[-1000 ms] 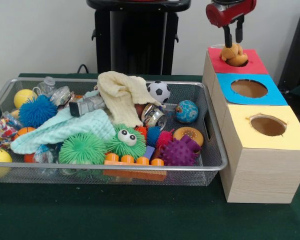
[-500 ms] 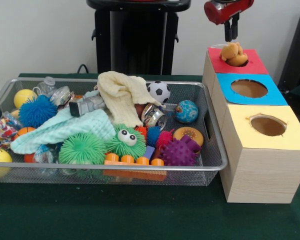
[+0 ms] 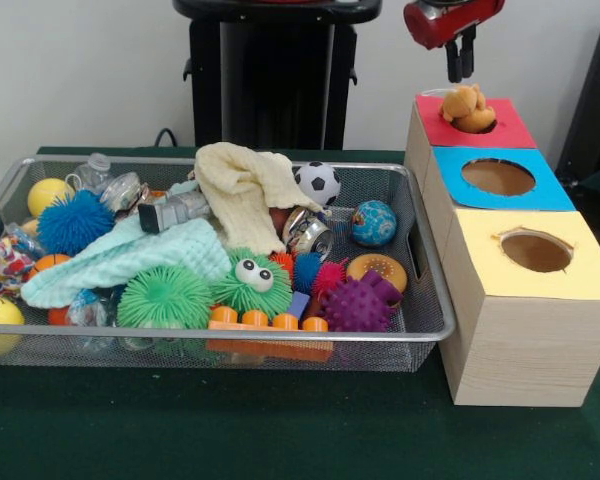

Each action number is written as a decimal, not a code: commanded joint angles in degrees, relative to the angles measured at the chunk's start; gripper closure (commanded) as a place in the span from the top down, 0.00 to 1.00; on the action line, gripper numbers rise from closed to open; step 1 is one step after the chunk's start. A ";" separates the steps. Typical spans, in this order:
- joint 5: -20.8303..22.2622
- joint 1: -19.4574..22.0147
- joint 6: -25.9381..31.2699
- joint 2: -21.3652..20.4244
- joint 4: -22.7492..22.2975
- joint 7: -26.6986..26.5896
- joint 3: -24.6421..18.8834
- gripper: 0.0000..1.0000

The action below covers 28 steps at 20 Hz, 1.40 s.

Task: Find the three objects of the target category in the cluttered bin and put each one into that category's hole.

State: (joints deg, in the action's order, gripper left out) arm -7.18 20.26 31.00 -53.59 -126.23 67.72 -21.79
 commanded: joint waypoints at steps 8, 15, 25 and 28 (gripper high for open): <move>-3.23 2.55 -5.12 4.81 -1.39 8.73 -4.96 0.00; -2.54 4.10 -7.67 7.15 -2.66 8.78 -6.57 0.00; -0.98 4.05 -9.00 9.31 -3.14 9.64 -6.18 0.00; 1.45 1.87 -6.85 11.58 -1.12 9.45 -2.15 0.00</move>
State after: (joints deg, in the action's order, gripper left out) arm -7.81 23.12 26.38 -46.70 -126.62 67.72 -25.55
